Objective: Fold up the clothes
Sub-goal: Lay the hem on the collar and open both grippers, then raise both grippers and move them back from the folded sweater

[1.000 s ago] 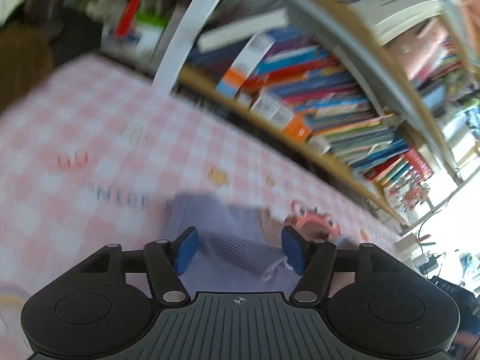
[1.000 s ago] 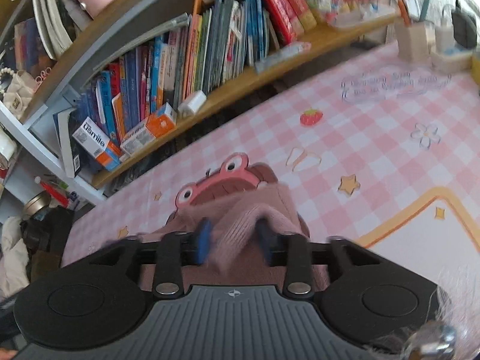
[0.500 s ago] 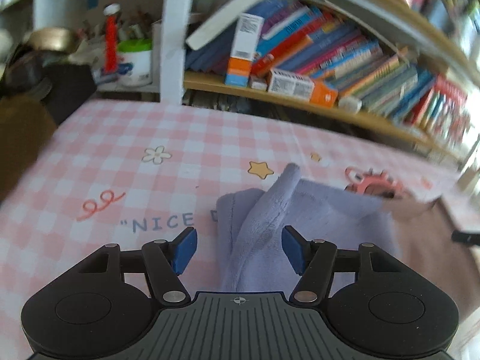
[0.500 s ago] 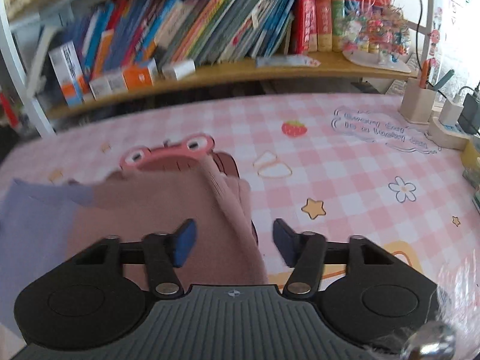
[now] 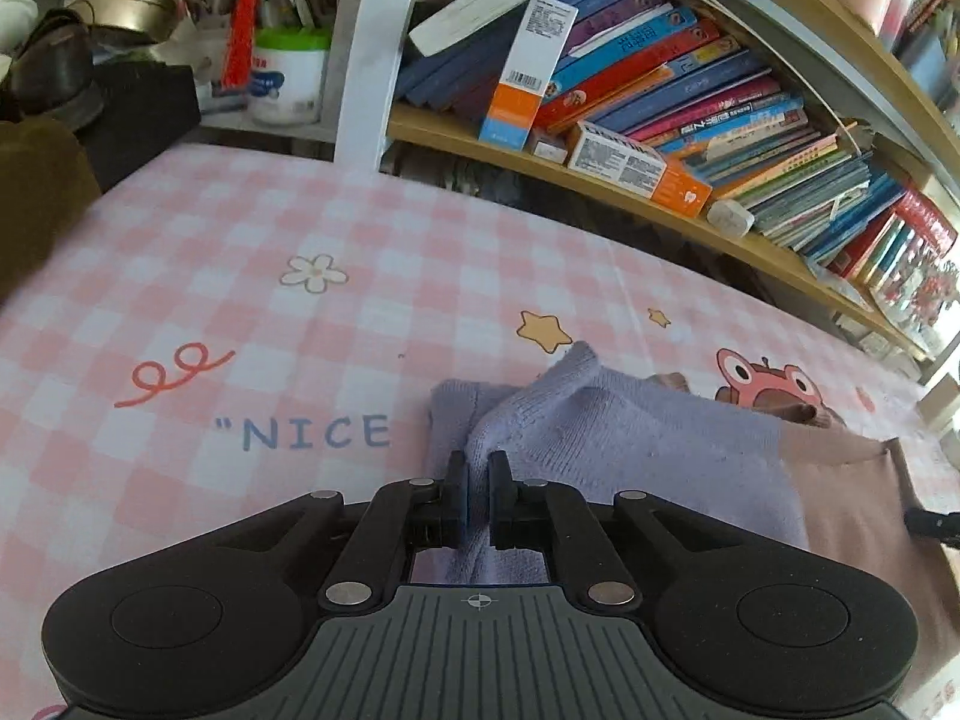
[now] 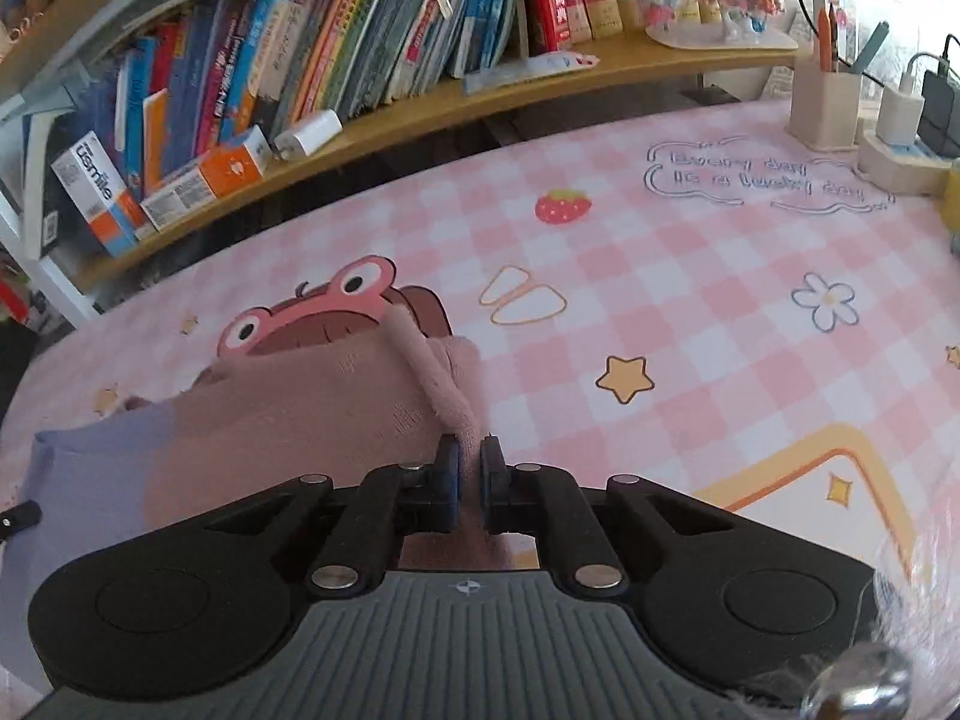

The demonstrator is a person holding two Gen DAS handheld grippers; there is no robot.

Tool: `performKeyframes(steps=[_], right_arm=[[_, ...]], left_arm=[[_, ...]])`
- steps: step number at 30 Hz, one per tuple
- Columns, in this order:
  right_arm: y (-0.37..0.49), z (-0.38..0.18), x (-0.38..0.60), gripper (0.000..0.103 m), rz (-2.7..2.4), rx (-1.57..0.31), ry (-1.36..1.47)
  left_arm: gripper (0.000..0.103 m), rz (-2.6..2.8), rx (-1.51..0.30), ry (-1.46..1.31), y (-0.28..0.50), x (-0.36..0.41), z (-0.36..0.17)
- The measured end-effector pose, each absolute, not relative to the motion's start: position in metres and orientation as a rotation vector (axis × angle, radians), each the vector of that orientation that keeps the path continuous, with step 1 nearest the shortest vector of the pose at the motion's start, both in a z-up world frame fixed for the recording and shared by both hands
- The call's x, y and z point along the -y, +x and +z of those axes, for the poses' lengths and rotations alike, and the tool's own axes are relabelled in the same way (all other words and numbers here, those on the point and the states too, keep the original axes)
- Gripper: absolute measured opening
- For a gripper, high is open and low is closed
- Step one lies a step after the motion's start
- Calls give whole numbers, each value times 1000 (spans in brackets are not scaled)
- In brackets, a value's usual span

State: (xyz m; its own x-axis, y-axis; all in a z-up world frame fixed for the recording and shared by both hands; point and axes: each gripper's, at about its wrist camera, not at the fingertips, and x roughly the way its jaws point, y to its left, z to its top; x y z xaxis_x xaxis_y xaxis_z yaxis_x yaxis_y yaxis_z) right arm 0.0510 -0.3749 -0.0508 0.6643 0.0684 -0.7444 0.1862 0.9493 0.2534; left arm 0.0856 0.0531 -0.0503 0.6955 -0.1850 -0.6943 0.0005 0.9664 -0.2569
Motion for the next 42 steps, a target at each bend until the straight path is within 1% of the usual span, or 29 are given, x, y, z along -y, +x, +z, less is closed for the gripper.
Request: performKeyframes(steps=[1, 3, 4, 6, 8, 10, 12, 13, 14, 15, 16, 19, 22, 23, 27, 29, 31, 32, 33, 34, 35, 36, 37, 38, 39, 40, 41, 42], right_arm=[[52, -52, 374, 7, -69, -847, 316], [52, -52, 371, 8, -70, -848, 300], [52, -51, 371, 10, -73, -847, 289], [51, -48, 371, 26, -85, -834, 266], [50, -42, 370, 30, -82, -809, 241], [53, -40, 366, 30, -71, -797, 225], [59, -40, 361, 29, -59, -801, 210], [63, -42, 359, 28, -56, -808, 204], [66, -44, 357, 23, -55, -817, 200], [70, -47, 355, 14, -59, -824, 195], [71, -48, 356, 9, -65, -826, 207], [73, -51, 366, 7, -69, -820, 301], [76, -57, 376, 7, -75, -843, 378], [77, -59, 377, 7, -78, -851, 391], [80, -59, 371, 7, -87, -857, 345], [80, -59, 367, 9, -96, -856, 305], [78, -59, 362, 17, -114, -850, 258], [77, -58, 360, 26, -126, -845, 229], [75, -56, 358, 32, -135, -839, 204], [73, -54, 356, 35, -140, -831, 184], [69, -51, 354, 43, -141, -821, 166], [66, -47, 353, 51, -138, -807, 152], [62, -43, 351, 56, -134, -791, 139], [57, -39, 350, 66, -131, -773, 127], [52, -35, 348, 71, -127, -754, 117], [47, -30, 347, 71, -120, -737, 109], [41, -26, 345, 74, -112, -723, 102], [36, -23, 342, 78, -102, -713, 94]], left_arm=[[12, -104, -800, -233, 86, -53, -50], [14, -110, -803, -215, 86, -54, -49], [16, -112, -793, -207, 84, -54, -45], [18, -115, -773, -191, 81, -53, -38], [21, -140, -734, -162, 83, -50, -30], [24, -146, -723, -115, 90, -44, -27], [24, -153, -731, -81, 98, -37, -28], [24, -156, -740, -70, 102, -34, -29], [23, -160, -750, -62, 106, -31, -32], [20, -162, -761, -66, 109, -29, -35], [5, -147, -772, -82, 112, -30, -39], [5, -95, -752, -269, 108, -51, -39], [6, -56, -813, -292, 116, -59, -54], [7, -60, -805, -277, 118, -58, -56], [7, -67, -797, -209, 120, -51, -56], [10, -74, -794, -207, 119, -52, -56], [11, -81, -791, -195, 117, -52, -54], [14, -85, -789, -189, 116, -52, -53], [16, -81, -784, -176, 113, -51, -50], [27, -69, -781, -159, 112, -50, -47], [36, -55, -776, -133, 109, -48, -44], [38, -50, -768, -112, 104, -48, -40], [38, -46, -760, -90, 100, -47, -36], [38, -42, -752, -69, 95, -47, -33], [38, -39, -745, -67, 90, -47, -30], [39, -35, -738, -66, 84, -47, -27], [45, -32, -731, -66, 78, -47, -24], [49, -29, -724, -65, 73, -47, -21]])
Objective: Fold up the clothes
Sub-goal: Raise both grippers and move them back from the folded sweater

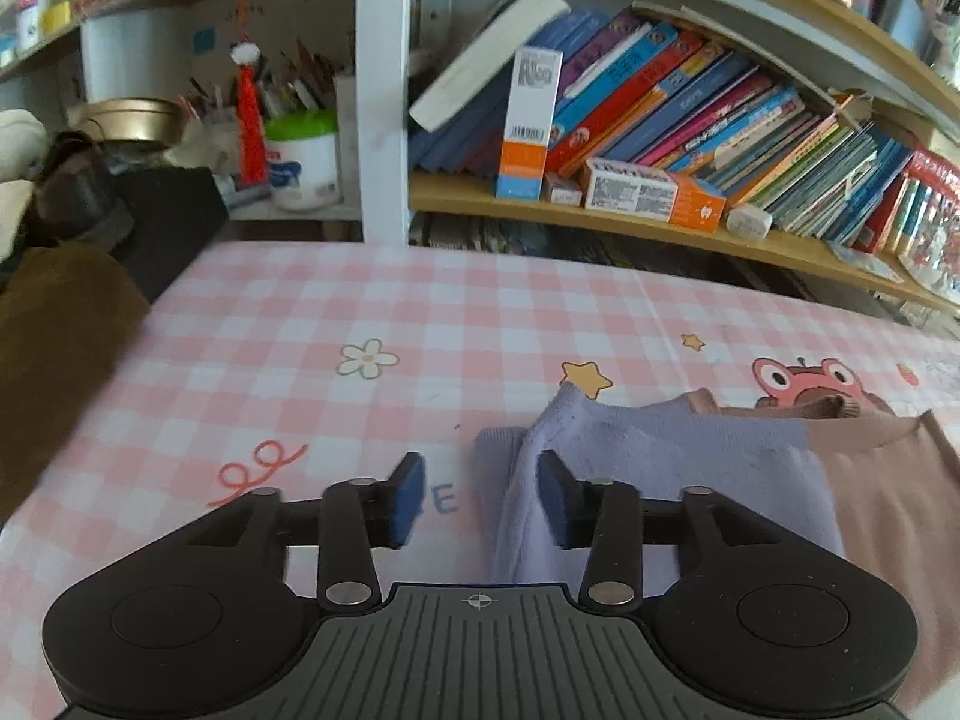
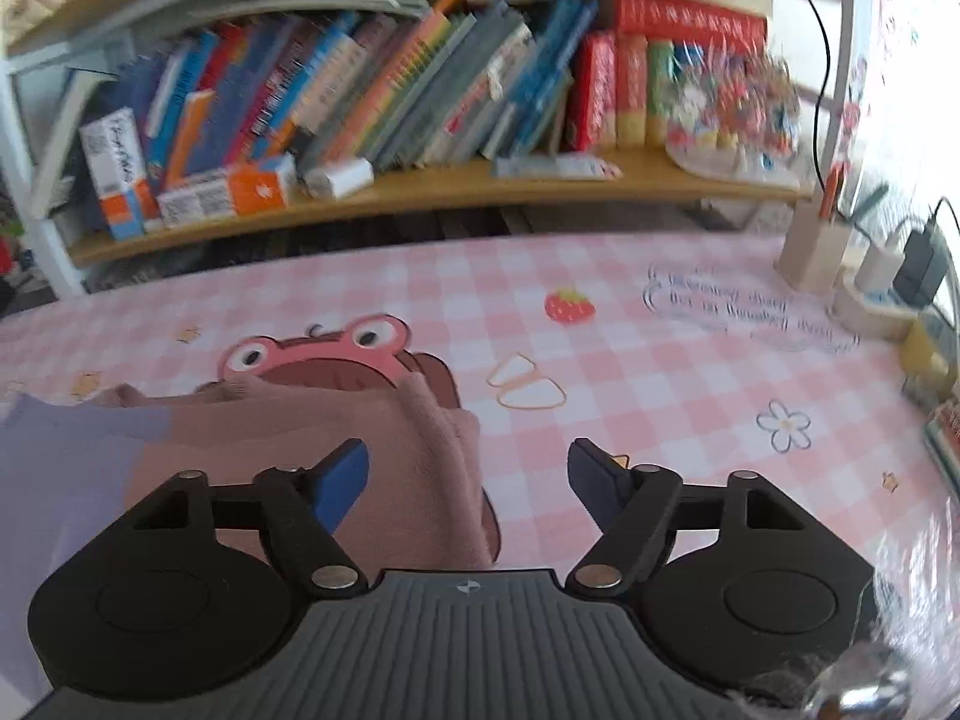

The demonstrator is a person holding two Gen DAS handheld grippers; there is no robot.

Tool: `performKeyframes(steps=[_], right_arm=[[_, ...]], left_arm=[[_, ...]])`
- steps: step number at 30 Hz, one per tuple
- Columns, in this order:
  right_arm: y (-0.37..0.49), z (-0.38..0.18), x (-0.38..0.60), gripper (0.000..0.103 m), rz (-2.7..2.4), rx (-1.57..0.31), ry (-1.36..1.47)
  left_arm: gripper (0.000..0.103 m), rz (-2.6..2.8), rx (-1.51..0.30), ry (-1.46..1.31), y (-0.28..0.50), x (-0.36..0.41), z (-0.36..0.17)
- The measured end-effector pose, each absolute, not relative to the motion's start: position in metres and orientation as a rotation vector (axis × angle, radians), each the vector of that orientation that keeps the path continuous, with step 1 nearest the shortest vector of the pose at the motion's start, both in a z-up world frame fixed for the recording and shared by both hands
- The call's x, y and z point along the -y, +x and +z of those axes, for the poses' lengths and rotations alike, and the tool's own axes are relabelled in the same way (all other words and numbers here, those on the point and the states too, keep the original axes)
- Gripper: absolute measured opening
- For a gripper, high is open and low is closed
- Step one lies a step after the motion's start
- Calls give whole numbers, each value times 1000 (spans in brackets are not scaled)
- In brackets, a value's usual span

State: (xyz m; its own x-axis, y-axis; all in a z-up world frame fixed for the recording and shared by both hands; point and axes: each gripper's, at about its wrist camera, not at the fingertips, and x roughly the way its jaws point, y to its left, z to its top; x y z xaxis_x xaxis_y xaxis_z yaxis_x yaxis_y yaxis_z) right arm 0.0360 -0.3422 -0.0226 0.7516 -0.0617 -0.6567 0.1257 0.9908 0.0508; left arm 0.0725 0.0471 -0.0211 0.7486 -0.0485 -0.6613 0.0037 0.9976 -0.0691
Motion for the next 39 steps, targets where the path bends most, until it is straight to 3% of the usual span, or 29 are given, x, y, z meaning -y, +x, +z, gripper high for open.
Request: performKeyframes(steps=[11, 18, 39], right_arm=[[-4, -13, 320, 92, 20, -692, 10], [-35, -14, 320, 103, 40, -701, -21], [-111, -19, 349, 103, 163, -751, -23]], left_arm=[[81, 9, -705, -94, 3, -22, -10], [84, 29, -757, -127, -32, 6, -17], [86, 70, -789, -81, -107, 93, -17]])
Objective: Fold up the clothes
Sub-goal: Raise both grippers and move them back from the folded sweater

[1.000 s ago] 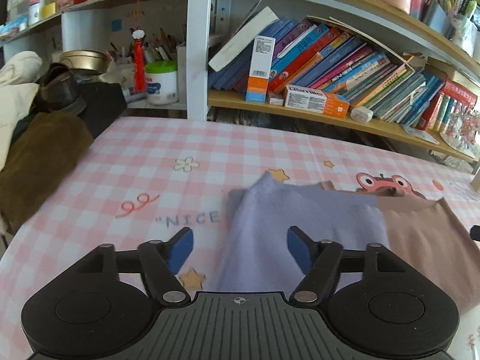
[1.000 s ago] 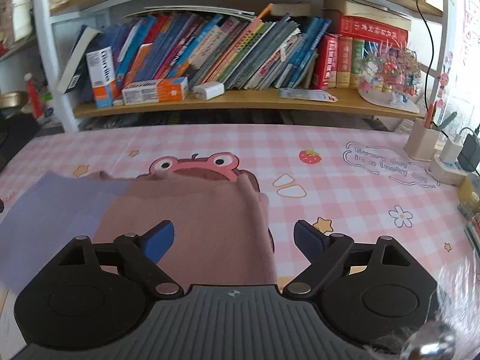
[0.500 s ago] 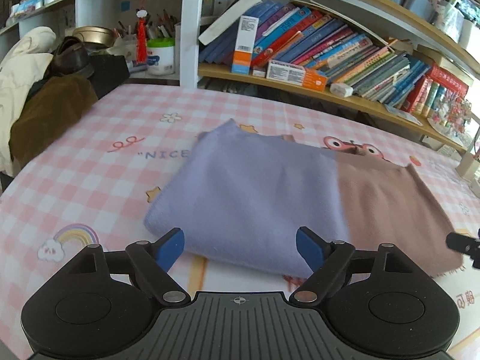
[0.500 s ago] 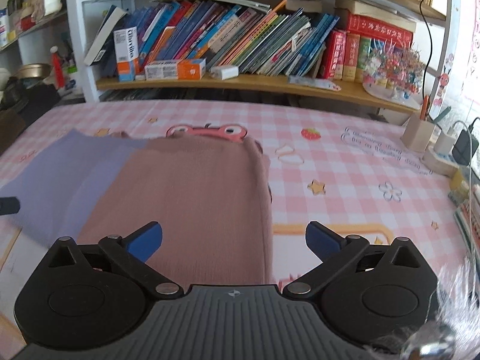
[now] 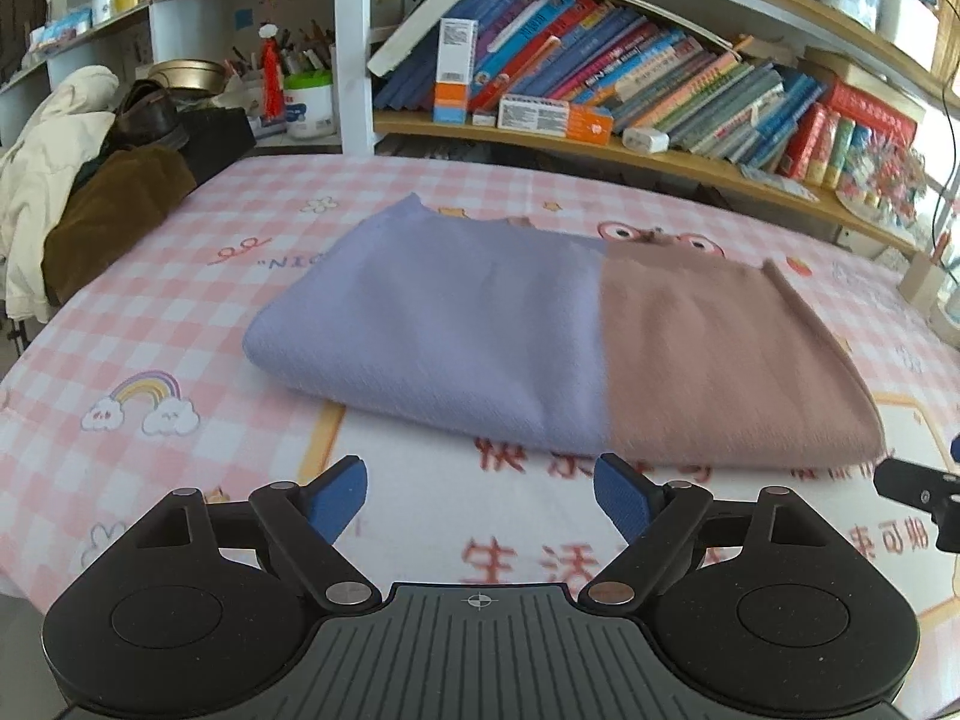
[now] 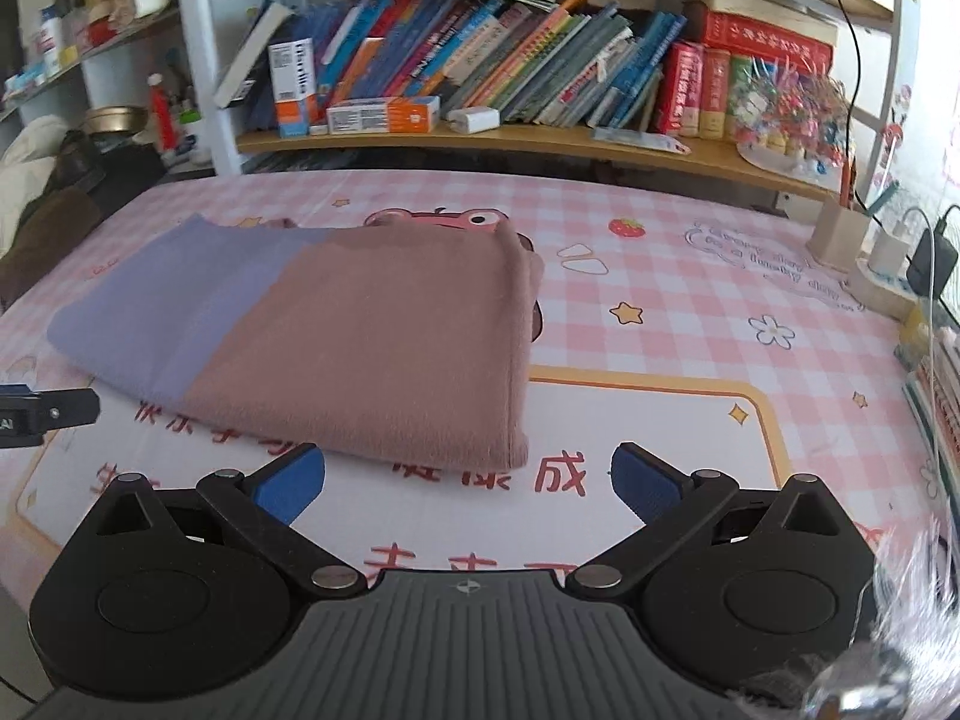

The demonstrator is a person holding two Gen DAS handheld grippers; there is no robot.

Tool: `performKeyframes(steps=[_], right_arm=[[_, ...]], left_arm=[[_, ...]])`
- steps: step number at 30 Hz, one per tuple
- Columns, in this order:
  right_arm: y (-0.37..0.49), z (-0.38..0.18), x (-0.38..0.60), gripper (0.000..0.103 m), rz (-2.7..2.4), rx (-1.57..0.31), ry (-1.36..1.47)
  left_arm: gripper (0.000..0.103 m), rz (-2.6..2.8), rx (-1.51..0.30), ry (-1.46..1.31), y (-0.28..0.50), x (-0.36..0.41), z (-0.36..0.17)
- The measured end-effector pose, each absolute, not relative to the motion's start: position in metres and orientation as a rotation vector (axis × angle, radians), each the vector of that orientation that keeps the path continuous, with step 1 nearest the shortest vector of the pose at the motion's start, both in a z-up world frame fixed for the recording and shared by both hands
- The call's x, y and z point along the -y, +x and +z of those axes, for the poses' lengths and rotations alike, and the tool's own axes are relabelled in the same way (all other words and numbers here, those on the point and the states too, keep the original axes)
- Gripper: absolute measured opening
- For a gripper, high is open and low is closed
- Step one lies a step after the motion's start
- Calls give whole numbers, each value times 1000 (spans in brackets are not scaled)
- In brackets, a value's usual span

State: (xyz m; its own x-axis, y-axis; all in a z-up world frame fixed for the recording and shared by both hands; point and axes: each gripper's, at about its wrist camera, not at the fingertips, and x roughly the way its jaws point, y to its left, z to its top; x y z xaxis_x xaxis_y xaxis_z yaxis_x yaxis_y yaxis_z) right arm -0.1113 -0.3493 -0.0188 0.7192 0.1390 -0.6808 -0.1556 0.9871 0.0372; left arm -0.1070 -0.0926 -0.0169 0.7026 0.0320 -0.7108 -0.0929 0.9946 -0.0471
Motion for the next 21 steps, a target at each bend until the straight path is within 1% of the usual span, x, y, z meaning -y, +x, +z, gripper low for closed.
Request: performKeyframes(steps=[11, 21], right_arm=[[-118, -24, 351, 103, 208, -772, -40], [-104, -22, 326, 103, 209, -780, -52]], left_arm=[[86, 71, -835, -90, -128, 100, -23], [86, 73, -856, -115, -105, 76, -23]])
